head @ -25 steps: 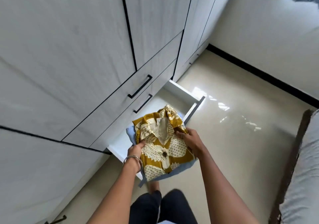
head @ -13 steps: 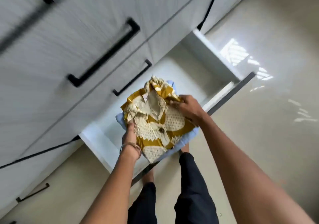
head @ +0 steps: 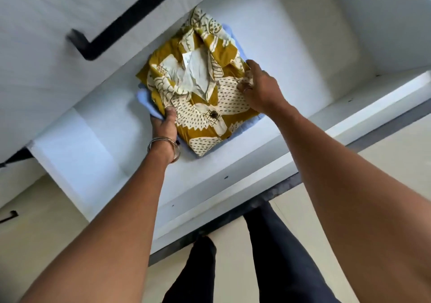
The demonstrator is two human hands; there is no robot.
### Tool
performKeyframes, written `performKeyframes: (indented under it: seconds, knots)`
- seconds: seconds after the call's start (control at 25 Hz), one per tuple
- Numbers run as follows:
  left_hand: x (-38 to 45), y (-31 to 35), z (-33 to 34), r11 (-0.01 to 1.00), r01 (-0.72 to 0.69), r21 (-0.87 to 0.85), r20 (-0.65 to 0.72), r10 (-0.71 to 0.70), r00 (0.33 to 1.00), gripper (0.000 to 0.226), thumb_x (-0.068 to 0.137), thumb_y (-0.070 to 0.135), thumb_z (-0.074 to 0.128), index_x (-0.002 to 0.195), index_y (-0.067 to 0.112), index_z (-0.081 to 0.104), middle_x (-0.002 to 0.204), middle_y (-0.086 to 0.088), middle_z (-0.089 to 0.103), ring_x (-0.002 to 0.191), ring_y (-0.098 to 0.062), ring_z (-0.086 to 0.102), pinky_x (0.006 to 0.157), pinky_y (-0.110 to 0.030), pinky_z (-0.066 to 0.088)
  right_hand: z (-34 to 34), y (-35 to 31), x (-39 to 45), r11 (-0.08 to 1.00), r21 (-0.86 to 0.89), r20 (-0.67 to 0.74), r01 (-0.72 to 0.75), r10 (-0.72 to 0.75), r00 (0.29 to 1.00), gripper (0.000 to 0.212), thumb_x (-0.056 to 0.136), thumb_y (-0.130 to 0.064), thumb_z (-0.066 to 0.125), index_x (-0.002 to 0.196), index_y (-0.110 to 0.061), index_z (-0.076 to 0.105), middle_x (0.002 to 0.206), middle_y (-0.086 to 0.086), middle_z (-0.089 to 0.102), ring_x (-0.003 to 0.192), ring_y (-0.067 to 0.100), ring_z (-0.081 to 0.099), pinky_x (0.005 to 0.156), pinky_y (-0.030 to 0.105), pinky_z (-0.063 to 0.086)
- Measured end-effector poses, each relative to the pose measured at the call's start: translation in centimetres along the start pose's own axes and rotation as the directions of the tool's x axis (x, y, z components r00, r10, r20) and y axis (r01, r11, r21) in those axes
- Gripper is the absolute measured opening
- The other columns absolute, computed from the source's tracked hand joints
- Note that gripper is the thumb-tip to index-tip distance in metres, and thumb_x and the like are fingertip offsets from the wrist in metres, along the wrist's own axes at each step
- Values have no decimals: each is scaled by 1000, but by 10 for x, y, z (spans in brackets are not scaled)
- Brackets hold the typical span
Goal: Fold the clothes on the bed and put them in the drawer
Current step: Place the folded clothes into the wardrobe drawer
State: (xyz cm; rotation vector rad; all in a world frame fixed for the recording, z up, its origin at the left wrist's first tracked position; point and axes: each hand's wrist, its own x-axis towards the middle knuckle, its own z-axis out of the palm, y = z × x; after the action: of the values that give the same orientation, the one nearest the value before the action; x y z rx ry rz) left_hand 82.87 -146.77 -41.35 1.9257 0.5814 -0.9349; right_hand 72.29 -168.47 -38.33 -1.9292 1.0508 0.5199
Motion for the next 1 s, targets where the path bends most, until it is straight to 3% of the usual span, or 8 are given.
performKeyframes:
  seconds: [0.16,0.28,0.4,0.52,0.6,0.76,0.88,1.0]
  knots:
    - [-55,12,-2,871,-35,491,-249,178,952,81,92,49,54,153,21,9,145,-22,37,126,-42,44,98,-49,41,-9,3,-44,972,7,-109,-234,234,966,58,98,-32,53,149,-19,28,147,16,42,135,37,35,107,51,29]
    - [-124,14,-10,398,-424,814,239,436,868,80,85,61,55,150,24,25,146,-16,32,130,-36,36,97,-50,38,-13,0,-103,938,9,-318,-347,332,888,54,95,-20,54,146,-16,36,152,17,32,142,36,22,112,50,22]
    - [-177,1,-10,-17,-642,767,642,42,766,95,76,80,41,152,35,6,159,-4,8,145,-30,11,109,-57,19,-12,-6,-165,854,130,-488,-504,498,717,69,91,-13,55,152,-16,22,161,19,7,148,36,6,116,53,15]
    - [-211,-25,-6,-284,-666,689,687,-36,726,102,82,66,55,151,31,-12,161,-7,0,147,-34,3,111,-61,13,-6,-2,-201,545,655,-291,-523,821,491,59,91,-14,52,145,-5,31,150,20,34,130,38,39,108,51,38]
    - [-218,-32,-8,-387,-532,753,595,56,802,94,84,50,64,152,23,4,153,-15,24,139,-38,28,104,-55,29,7,-9,-210,346,797,-59,-496,861,505,28,93,-15,50,115,2,50,113,12,57,97,31,57,87,41,53]
    - [-222,-20,-16,-264,-441,858,478,98,873,42,89,46,59,116,13,58,100,-8,62,94,-28,65,73,-33,49,7,-33,-206,437,769,-71,-467,784,617,5,98,-9,42,95,-5,44,87,2,44,73,18,46,72,35,46]
    - [-218,-7,-21,-55,-333,942,335,37,942,34,96,40,47,106,14,67,104,-8,67,97,-30,65,75,-33,52,-1,-41,-187,494,763,-73,-418,708,702,8,95,-5,40,89,-6,46,85,3,45,73,17,47,78,40,54]
    - [-208,1,-12,704,101,703,-65,-77,995,30,91,20,48,108,1,64,100,-19,68,83,-35,70,76,-38,56,-11,-59,-163,575,731,-48,-367,580,813,14,83,-8,40,89,-4,52,88,7,54,85,29,61,82,49,58]
